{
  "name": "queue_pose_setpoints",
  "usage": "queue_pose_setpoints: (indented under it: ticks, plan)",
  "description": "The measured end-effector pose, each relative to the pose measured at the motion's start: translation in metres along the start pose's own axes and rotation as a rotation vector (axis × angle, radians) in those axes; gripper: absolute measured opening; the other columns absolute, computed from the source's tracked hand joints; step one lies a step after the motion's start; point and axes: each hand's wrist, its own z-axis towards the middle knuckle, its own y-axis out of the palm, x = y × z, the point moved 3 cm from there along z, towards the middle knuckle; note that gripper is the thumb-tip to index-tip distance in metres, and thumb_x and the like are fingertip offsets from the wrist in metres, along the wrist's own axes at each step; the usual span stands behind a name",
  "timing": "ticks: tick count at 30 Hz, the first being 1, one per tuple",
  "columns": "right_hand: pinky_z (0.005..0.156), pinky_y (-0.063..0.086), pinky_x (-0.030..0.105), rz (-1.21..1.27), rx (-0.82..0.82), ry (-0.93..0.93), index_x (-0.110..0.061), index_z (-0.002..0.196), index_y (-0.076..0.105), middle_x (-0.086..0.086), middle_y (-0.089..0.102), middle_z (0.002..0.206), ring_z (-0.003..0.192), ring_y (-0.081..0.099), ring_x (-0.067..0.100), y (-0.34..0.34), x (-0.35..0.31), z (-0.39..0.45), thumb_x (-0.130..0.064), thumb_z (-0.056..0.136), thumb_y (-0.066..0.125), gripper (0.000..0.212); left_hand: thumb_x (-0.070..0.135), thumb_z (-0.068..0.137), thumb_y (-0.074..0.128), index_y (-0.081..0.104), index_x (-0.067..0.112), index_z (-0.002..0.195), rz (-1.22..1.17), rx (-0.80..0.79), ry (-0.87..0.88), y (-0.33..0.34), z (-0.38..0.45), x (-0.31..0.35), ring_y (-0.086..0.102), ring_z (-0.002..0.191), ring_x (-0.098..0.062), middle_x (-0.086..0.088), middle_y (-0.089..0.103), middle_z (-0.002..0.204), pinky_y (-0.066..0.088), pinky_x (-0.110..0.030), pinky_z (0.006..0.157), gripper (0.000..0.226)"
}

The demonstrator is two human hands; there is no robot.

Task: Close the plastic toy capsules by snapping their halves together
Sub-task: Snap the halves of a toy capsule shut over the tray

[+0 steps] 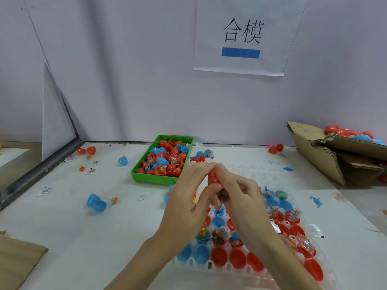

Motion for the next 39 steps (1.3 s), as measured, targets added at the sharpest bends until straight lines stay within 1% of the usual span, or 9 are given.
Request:
queue_pose_setpoints:
  ticks: [9, 12, 14, 18, 20, 25, 28, 31, 39]
  plan:
    - [0.061, 0.048, 0.021, 0.103, 0.043, 0.072, -0.009, 0.069, 0.066, 0.001, 0.05, 0.058, 0.058, 0.047, 0.013, 0.001, 0.01, 0.001, -0.076, 0.082, 0.063, 0.068, 0.036, 0.104, 0.054, 0.063, 0.024, 0.127, -0.008, 0.057, -0.03, 0.001, 0.0, 0.005, 0.063, 0.116, -0.012, 0.015, 0.067, 0.115, 0.045, -0.016, 0.1, 0.028]
    - [0.07, 0.051, 0.024, 0.223, -0.01, 0.19, -0.013, 0.071, 0.073, 0.002, 0.054, 0.062, 0.064, 0.055, 0.011, 0.003, 0.011, 0.002, -0.072, 0.08, 0.069, 0.059, 0.041, 0.1, 0.059, 0.063, 0.035, 0.122, -0.01, 0.004, -0.124, 0.0, 0.003, 0.004, 0.062, 0.117, -0.007, 0.021, 0.065, 0.114, 0.043, -0.011, 0.098, 0.023]
    - [0.082, 0.054, 0.029, 0.395, -0.022, 0.309, -0.018, 0.084, 0.08, 0.001, 0.061, 0.073, 0.077, 0.061, 0.012, 0.005, 0.013, 0.001, -0.07, 0.076, 0.075, 0.053, 0.045, 0.098, 0.064, 0.062, 0.041, 0.122, -0.01, -0.026, -0.158, -0.003, 0.005, 0.003, 0.061, 0.12, -0.005, 0.025, 0.065, 0.118, 0.042, -0.009, 0.099, 0.025]
    - [0.095, 0.056, 0.034, 0.537, -0.036, 0.448, -0.011, 0.104, 0.08, 0.001, 0.066, 0.08, 0.084, 0.064, 0.014, 0.006, 0.017, 0.001, -0.065, 0.086, 0.067, 0.059, 0.043, 0.094, 0.069, 0.067, 0.037, 0.129, -0.082, -0.087, -0.234, -0.007, 0.007, -0.002, 0.061, 0.124, -0.002, 0.025, 0.069, 0.122, 0.043, -0.009, 0.101, 0.036]
    - [0.094, 0.056, 0.035, 0.514, -0.035, 0.472, -0.009, 0.107, 0.08, 0.004, 0.068, 0.084, 0.086, 0.065, 0.016, 0.006, 0.018, 0.001, -0.068, 0.084, 0.065, 0.065, 0.043, 0.092, 0.068, 0.07, 0.036, 0.126, -0.071, -0.086, -0.233, -0.01, 0.008, -0.003, 0.063, 0.121, -0.001, 0.023, 0.071, 0.118, 0.043, -0.008, 0.098, 0.035]
    - [0.069, 0.057, 0.026, 0.375, -0.072, 0.438, -0.007, 0.097, 0.081, 0.011, 0.073, 0.086, 0.073, 0.068, 0.017, 0.003, 0.017, 0.008, -0.075, 0.085, 0.054, 0.075, 0.033, 0.094, 0.069, 0.074, 0.021, 0.125, 0.054, -0.073, -0.141, -0.017, 0.012, -0.006, 0.066, 0.115, -0.005, 0.013, 0.075, 0.115, 0.047, -0.011, 0.097, 0.033]
    - [0.076, 0.059, 0.025, 0.377, -0.088, 0.423, -0.014, 0.103, 0.082, 0.013, 0.078, 0.105, 0.092, 0.076, 0.021, -0.002, 0.012, 0.01, -0.069, 0.087, 0.061, 0.061, 0.027, 0.094, 0.072, 0.074, 0.019, 0.126, 0.143, -0.079, -0.081, -0.018, 0.012, -0.007, 0.065, 0.115, -0.003, 0.01, 0.074, 0.117, 0.047, -0.012, 0.099, 0.033]
    - [0.085, 0.058, 0.026, 0.396, -0.131, 0.408, -0.011, 0.11, 0.079, 0.018, 0.074, 0.118, 0.113, 0.072, 0.027, -0.005, 0.011, 0.009, -0.058, 0.097, 0.058, 0.053, 0.022, 0.092, 0.076, 0.074, 0.019, 0.125, 0.162, -0.052, -0.059, -0.018, 0.01, -0.007, 0.065, 0.114, 0.0, 0.011, 0.075, 0.116, 0.048, -0.012, 0.099, 0.034]
    - [0.084, 0.061, 0.03, 0.296, -0.073, 0.34, 0.0, 0.113, 0.072, 0.019, 0.076, 0.11, 0.108, 0.073, 0.03, -0.002, 0.019, 0.007, -0.059, 0.098, 0.043, 0.067, 0.041, 0.086, 0.075, 0.075, 0.027, 0.121, 0.18, 0.014, -0.117, -0.017, 0.007, -0.006, 0.066, 0.109, 0.002, 0.024, 0.07, 0.108, 0.049, -0.009, 0.095, 0.038]
